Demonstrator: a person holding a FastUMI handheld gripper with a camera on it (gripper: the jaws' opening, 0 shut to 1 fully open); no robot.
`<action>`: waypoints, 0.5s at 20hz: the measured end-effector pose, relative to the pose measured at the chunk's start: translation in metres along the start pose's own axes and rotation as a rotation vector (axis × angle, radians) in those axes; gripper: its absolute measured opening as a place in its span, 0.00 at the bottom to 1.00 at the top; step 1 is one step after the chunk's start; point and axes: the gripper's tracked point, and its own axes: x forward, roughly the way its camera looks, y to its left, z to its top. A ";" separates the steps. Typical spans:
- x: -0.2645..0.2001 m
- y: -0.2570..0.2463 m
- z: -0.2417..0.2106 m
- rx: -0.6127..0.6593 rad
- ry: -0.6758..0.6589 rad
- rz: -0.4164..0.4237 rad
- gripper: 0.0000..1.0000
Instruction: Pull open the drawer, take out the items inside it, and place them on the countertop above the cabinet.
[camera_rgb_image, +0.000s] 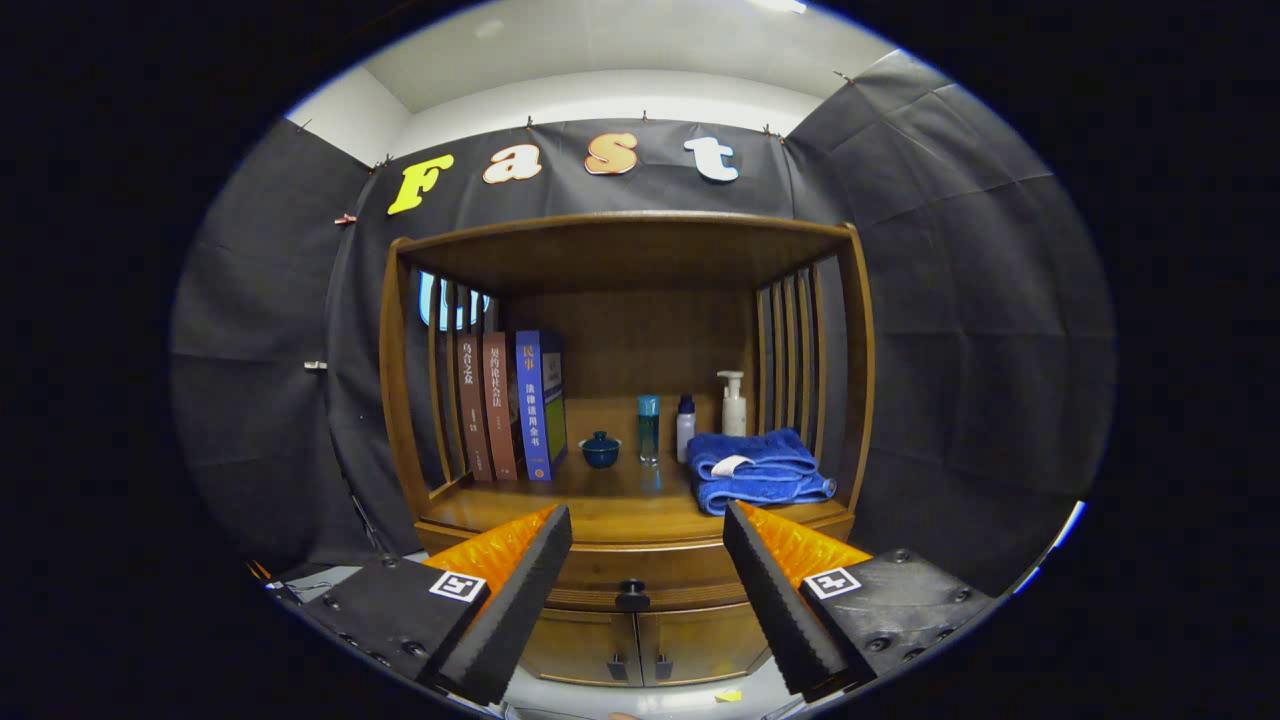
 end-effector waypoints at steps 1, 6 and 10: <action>0.006 0.001 -0.009 0.002 0.014 0.001 1.00; 0.034 -0.001 -0.055 0.012 0.105 -0.009 1.00; 0.056 -0.006 -0.096 0.013 0.181 -0.015 1.00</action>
